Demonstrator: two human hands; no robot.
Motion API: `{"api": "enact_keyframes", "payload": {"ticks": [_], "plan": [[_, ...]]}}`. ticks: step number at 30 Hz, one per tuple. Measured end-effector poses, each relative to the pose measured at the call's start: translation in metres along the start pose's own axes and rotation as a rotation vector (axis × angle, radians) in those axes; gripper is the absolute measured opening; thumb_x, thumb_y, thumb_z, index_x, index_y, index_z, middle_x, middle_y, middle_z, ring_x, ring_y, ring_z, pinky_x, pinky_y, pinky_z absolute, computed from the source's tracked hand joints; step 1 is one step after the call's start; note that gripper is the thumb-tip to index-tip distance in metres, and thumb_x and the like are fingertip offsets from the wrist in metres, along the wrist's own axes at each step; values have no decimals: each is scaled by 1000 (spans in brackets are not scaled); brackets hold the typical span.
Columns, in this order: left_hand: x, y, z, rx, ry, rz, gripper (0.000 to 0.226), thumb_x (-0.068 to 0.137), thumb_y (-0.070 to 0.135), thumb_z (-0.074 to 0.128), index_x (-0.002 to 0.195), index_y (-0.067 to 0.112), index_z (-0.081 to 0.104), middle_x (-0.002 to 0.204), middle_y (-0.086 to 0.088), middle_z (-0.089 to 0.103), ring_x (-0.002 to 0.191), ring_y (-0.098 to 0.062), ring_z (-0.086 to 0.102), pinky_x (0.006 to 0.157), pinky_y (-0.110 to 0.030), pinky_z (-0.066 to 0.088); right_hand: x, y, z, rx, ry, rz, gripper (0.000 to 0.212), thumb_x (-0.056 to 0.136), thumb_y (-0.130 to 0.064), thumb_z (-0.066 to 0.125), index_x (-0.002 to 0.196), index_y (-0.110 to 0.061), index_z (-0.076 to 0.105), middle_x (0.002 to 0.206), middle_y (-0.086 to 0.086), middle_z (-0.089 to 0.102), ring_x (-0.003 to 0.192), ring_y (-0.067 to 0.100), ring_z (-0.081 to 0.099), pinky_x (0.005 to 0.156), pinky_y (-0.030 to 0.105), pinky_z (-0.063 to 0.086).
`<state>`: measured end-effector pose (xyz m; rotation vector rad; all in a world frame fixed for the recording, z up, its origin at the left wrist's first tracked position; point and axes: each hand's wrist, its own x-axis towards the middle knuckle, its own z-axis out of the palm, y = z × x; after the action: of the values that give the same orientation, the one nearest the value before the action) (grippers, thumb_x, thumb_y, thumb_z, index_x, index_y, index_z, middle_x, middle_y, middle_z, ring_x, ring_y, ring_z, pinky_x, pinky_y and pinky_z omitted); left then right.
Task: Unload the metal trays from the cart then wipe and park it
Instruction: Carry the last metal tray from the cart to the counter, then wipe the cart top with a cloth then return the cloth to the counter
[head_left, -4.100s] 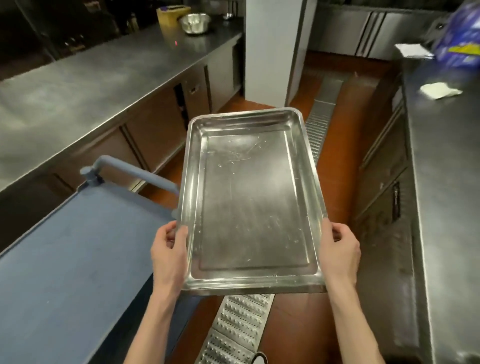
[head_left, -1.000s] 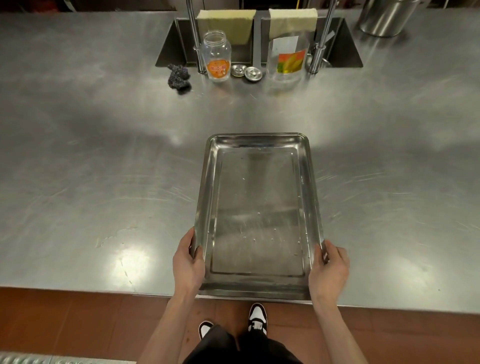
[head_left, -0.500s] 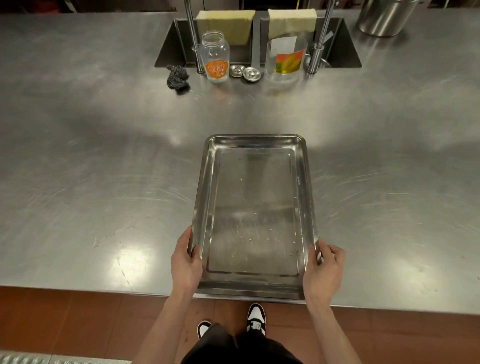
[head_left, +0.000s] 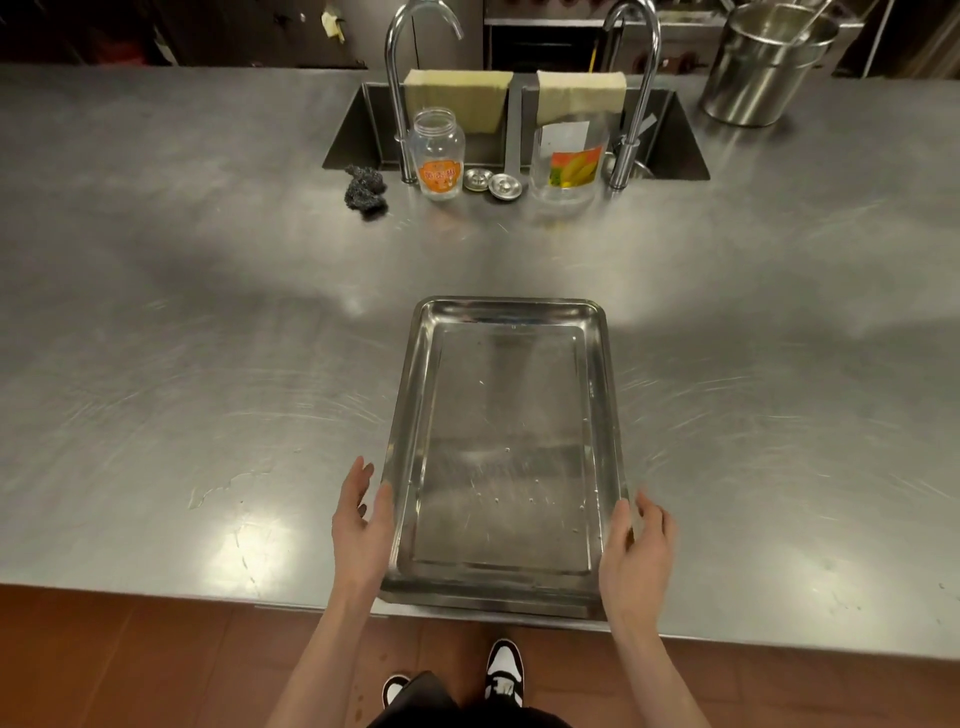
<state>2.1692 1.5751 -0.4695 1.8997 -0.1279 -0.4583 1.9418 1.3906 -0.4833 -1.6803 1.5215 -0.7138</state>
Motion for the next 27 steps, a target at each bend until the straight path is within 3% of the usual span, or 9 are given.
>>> {"api": "enact_keyframes", "payload": {"ticks": [2,4,7,9,13,17,20,22,27], "plan": [[-4,16,-3,-46,-2,51,47,111,38,53,157,38,46,155,16,53,135,0,53,119,-34,40,2,-14,-3,42,-2,-52,58,112,-50,35,155,-13,48,155,7,51,140,20,51,111,29,37],[-5,36,-8,-95,-7,104,44,112,44,46,156,42,47,154,24,53,133,15,50,111,-17,37,6,-34,-6,138,-29,-117,63,109,-64,25,156,-28,45,154,-12,52,140,1,45,115,23,34],[-4,71,-17,-151,25,201,44,113,50,39,155,41,48,155,26,52,142,12,44,112,-13,33,15,-73,-10,300,-106,-242,54,110,-62,20,153,-41,46,152,-33,48,144,-10,40,118,15,34],[-4,95,-25,-185,58,263,49,111,52,34,157,38,48,156,25,52,146,7,42,120,-21,31,17,-102,-11,434,-149,-314,56,114,-54,20,156,-31,47,157,-23,50,150,0,41,123,19,33],[-6,135,-45,-251,158,409,56,111,53,27,158,31,49,157,21,52,148,2,43,127,-36,30,19,-175,-12,673,-182,-456,75,110,-65,18,158,-16,47,160,-7,52,154,13,40,128,33,28],[-11,170,-72,-207,270,569,63,112,57,24,160,23,45,161,15,49,152,-2,39,129,-37,30,19,-246,-8,764,-277,-616,73,109,-65,13,161,-24,43,164,-6,47,157,15,36,131,46,22],[-18,188,-99,-160,358,621,58,114,47,22,162,19,42,164,11,46,154,-4,37,128,-37,28,10,-288,2,809,-404,-726,75,108,-65,9,162,-23,40,167,-7,43,159,17,31,131,51,16],[-24,197,-119,-159,430,636,55,116,41,22,162,19,42,164,12,46,154,-4,36,128,-37,27,0,-312,13,832,-497,-779,76,108,-65,8,163,-24,39,168,-10,41,160,15,29,131,49,15],[-38,204,-186,-121,616,665,55,116,42,21,161,18,43,163,12,48,154,-6,38,128,-33,28,-48,-364,49,854,-724,-857,82,106,-69,6,162,-19,40,167,-11,42,158,11,30,128,23,19]]}}
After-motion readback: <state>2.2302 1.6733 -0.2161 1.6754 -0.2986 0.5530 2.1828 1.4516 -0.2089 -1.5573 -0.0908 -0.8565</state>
